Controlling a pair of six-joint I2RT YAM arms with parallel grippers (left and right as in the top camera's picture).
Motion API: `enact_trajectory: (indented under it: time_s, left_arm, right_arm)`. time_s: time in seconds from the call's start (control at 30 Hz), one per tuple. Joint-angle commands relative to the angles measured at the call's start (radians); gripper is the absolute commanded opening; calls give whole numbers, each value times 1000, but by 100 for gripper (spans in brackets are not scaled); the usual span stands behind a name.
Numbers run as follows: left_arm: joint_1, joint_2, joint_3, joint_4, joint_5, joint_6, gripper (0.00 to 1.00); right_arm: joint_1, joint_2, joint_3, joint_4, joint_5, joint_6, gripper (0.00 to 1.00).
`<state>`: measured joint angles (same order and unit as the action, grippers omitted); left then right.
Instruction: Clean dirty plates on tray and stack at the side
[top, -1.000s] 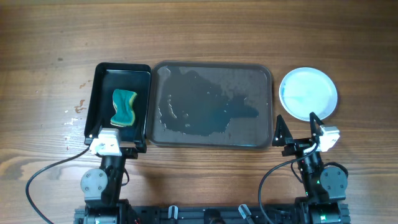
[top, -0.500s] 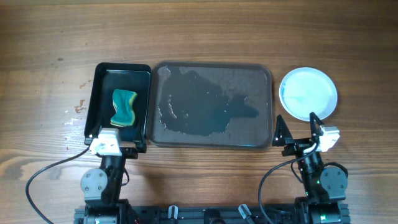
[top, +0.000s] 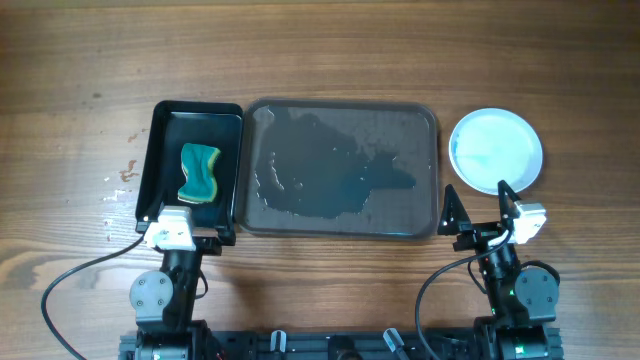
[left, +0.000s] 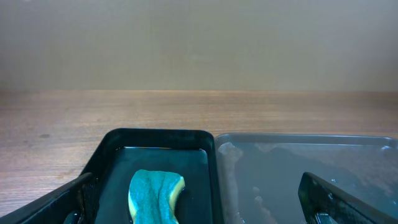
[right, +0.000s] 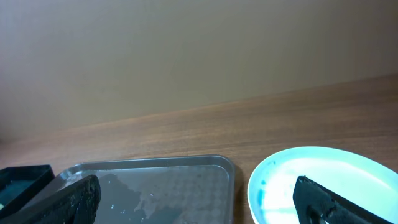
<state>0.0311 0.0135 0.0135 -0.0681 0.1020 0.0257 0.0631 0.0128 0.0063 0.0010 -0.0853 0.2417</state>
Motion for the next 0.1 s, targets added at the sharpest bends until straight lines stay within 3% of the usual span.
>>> enact_trajectory:
  time_s: [0.0,0.07]
  left_arm:
    - [6,-8,-8,-3,-14,23,100]
    - [6,-8,-8,-3,-14,23,100]
  right_arm:
    - [6,-2,-1,4,0,5,100]
    - [6,-2,-1,4,1,5,100]
